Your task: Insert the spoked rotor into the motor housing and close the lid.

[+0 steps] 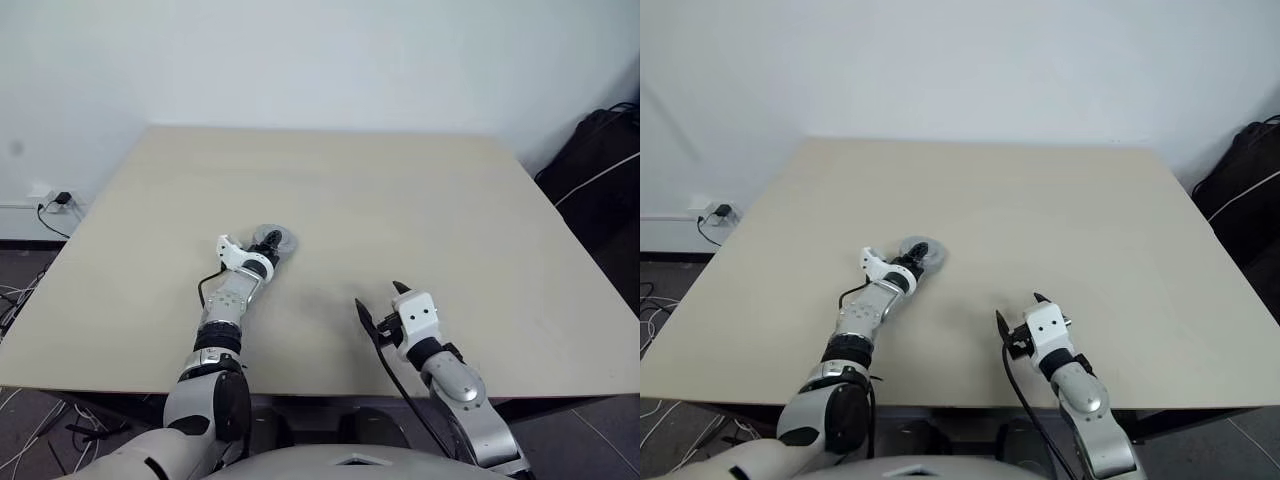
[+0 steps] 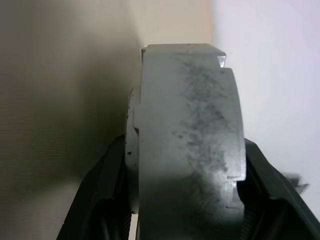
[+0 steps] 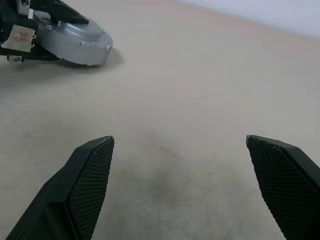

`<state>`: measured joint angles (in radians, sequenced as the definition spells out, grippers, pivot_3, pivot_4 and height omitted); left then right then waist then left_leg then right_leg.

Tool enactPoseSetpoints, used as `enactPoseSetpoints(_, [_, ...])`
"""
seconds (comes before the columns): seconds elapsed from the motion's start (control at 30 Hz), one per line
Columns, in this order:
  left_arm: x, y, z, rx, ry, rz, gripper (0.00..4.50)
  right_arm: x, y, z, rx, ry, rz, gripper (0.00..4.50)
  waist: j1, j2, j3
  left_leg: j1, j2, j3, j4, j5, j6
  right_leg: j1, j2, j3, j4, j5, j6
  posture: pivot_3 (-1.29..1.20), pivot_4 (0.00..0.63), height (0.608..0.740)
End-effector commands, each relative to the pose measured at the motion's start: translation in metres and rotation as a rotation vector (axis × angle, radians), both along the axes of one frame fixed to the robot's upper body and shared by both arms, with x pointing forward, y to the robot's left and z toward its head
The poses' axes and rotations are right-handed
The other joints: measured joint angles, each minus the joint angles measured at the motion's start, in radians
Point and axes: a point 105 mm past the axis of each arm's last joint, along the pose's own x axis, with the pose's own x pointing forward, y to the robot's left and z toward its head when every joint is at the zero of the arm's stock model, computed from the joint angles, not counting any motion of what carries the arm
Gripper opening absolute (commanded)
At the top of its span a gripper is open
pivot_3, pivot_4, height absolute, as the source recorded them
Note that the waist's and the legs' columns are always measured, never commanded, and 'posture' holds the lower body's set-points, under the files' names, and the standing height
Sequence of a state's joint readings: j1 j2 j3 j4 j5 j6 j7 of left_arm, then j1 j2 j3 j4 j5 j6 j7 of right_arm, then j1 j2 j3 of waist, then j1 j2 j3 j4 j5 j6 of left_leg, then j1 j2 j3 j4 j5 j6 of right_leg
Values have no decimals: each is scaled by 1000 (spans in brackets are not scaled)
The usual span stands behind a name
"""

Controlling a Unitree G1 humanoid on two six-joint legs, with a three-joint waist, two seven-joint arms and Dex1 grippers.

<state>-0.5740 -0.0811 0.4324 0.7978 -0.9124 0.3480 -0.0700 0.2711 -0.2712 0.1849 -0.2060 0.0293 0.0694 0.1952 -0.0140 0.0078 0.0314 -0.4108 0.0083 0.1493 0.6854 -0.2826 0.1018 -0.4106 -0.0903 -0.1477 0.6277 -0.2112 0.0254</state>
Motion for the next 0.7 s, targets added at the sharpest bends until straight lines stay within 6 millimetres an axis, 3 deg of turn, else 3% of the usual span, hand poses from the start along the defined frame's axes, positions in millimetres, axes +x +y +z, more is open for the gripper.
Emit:
enactPoseSetpoints(0.03, [8,-1,10,27,-13,2,3053,3,-2,8,-4,-32,-15,4500,0,-1,-1,1,0,0,0,0,0,0,0,0,0,0,0,0,0,740])
enactPoseSetpoints(0.17, [-6,7,-5,67,34,-19,4387,6,1,9,1,-24,-34,4500,-3,-2,-5,5,1,0,0,0,0,4,-4,0,1,-1,-1,0,0,740])
enactPoseSetpoints(0.2, [-13,10,-11,83,53,-35,4482,5,1,8,5,-18,-36,4500,-8,-3,-6,6,1,0,0,0,0,4,-4,1,1,-1,-2,0,0,740])
enactPoseSetpoints(0.33, [-42,15,-29,123,106,-110,4482,4,2,6,26,6,-51,4500,-21,-3,-16,16,2,1,-3,-1,1,6,-5,2,1,-4,-6,0,0,740])
enactPoseSetpoints(0.5, [-97,24,-44,217,154,-258,4482,2,-1,-1,61,42,-79,4500,-25,2,-28,18,3,0,-5,-1,0,6,-6,1,3,-7,-12,0,0,740])
enactPoseSetpoints(0.57, [-109,30,-40,325,118,-290,4482,1,-4,-3,91,37,-103,4500,-24,5,-30,20,4,0,-6,-1,0,7,-6,1,4,-8,-13,0,0,740])
enactPoseSetpoints(0.7, [-113,44,-20,625,-43,-228,4482,2,-11,-7,160,37,-175,4500,-24,7,-28,30,4,1,-8,-2,1,16,-6,2,4,-9,-14,0,0,740])
